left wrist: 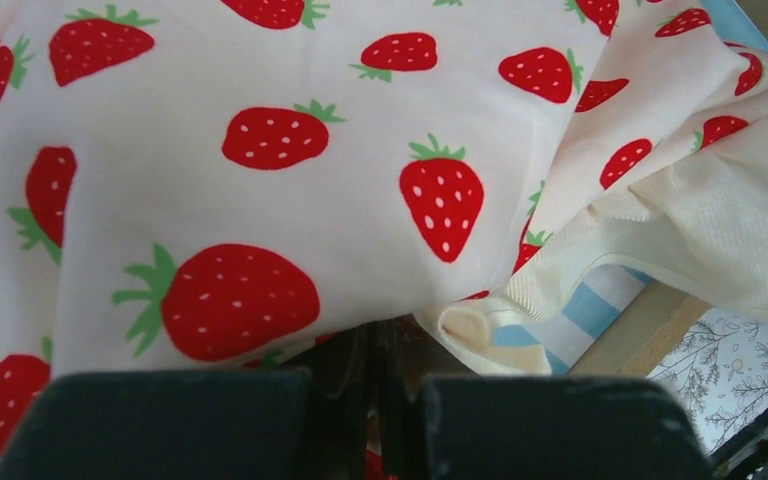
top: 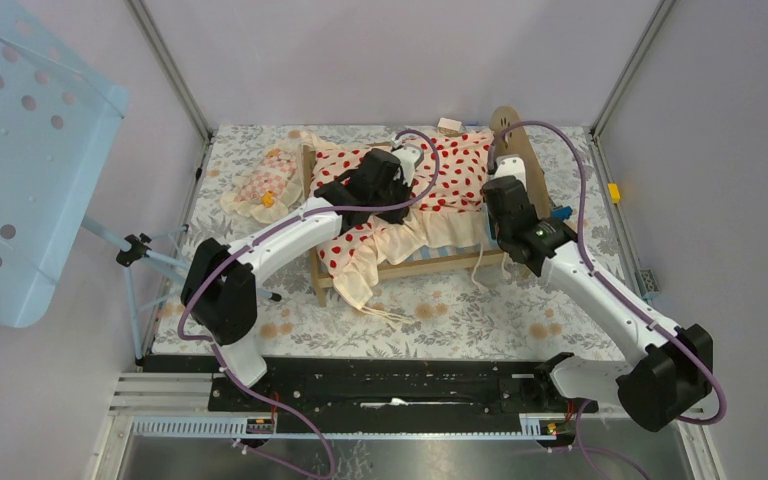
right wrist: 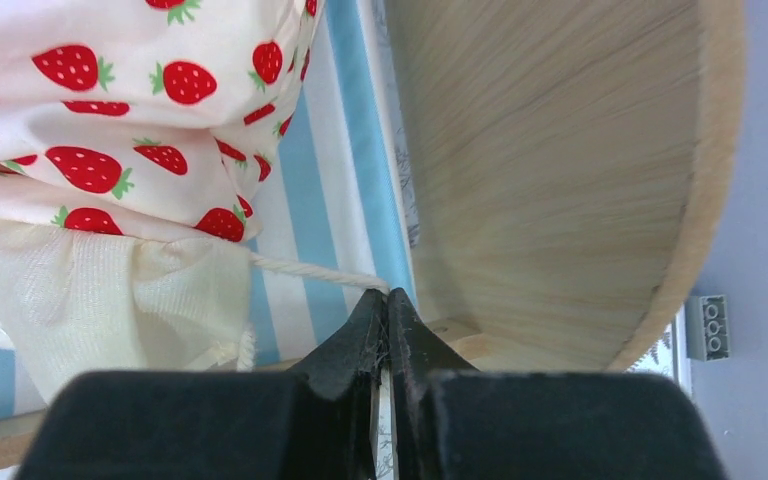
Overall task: Set up the pet bed
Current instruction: Cross the ropes on the bed frame.
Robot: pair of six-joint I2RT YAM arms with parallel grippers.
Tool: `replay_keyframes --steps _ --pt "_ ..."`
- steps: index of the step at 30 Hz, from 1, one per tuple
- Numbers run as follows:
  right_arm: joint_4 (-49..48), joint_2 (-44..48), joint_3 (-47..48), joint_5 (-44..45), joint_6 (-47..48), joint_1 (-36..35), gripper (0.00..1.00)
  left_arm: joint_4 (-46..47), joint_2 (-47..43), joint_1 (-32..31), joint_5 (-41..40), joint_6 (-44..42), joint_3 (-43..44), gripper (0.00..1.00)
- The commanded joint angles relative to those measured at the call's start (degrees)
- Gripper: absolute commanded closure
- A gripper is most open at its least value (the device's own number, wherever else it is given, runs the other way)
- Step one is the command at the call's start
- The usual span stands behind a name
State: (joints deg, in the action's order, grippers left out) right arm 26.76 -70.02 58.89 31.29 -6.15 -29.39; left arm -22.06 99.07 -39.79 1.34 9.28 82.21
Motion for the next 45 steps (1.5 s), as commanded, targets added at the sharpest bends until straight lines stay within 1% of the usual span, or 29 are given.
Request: replay_keyframes --steps 1,4,7,14,18,24,28,31,37,39,41,42,45 --pt "-2.6 0.3 3.5 7.6 4.4 0.9 0.93 0.9 -1.5 0.7 -0.5 -0.1 1.1 1.00" --pt "-4.9 -0.7 4.5 9.5 5.9 1.8 0.93 1.2 -1.2 0.6 1.6 1.0 1.4 1.00" --pt "-6.3 -1.5 6.2 10.6 8.7 3.0 0.88 1.6 -0.5 0.5 3.2 2.3 2.2 1.00" --pt "-10.9 -1.9 8.2 11.2 12.6 4.9 0.85 1.7 1.1 0.5 4.2 3.5 4.4 1.00" --pt "-13.4 -1.9 8.1 11.3 14.0 5.6 0.80 1.9 1.5 0.5 4.8 3.9 4.5 1.00" --pt "-16.5 -2.1 8.1 10.9 15.7 6.1 0.82 2.4 1.9 0.5 5.8 4.6 4.4 1.00" --pt "-16.8 -2.3 7.9 10.1 16.0 6.2 0.84 2.5 2.2 0.3 6.4 5.0 4.7 1.00" --pt "-16.3 -2.0 7.1 9.6 14.9 6.2 0.85 2.6 2.6 0.2 6.6 5.0 4.9 1.00" --pt "-13.7 0.1 5.7 6.5 11.1 6.1 0.81 2.6 3.6 -0.5 7.4 5.2 5.3 1.00" --pt "-12.0 1.1 5.6 4.5 8.7 6.1 0.78 2.6 4.0 -0.9 7.7 5.4 5.7 1.00" --pt "-10.6 2.3 5.3 2.1 5.8 6.2 0.73 2.6 4.4 -1.3 7.7 5.6 6.1 1.00" --pt "-9.8 3.1 5.2 0.9 4.1 6.2 0.69 2.6 4.5 -1.6 7.7 5.7 6.3 1.00" --pt "-7.0 5.5 4.8 -2.7 -0.3 6.2 0.50 2.6 4.6 -2.1 7.8 6.1 6.8 1.00"
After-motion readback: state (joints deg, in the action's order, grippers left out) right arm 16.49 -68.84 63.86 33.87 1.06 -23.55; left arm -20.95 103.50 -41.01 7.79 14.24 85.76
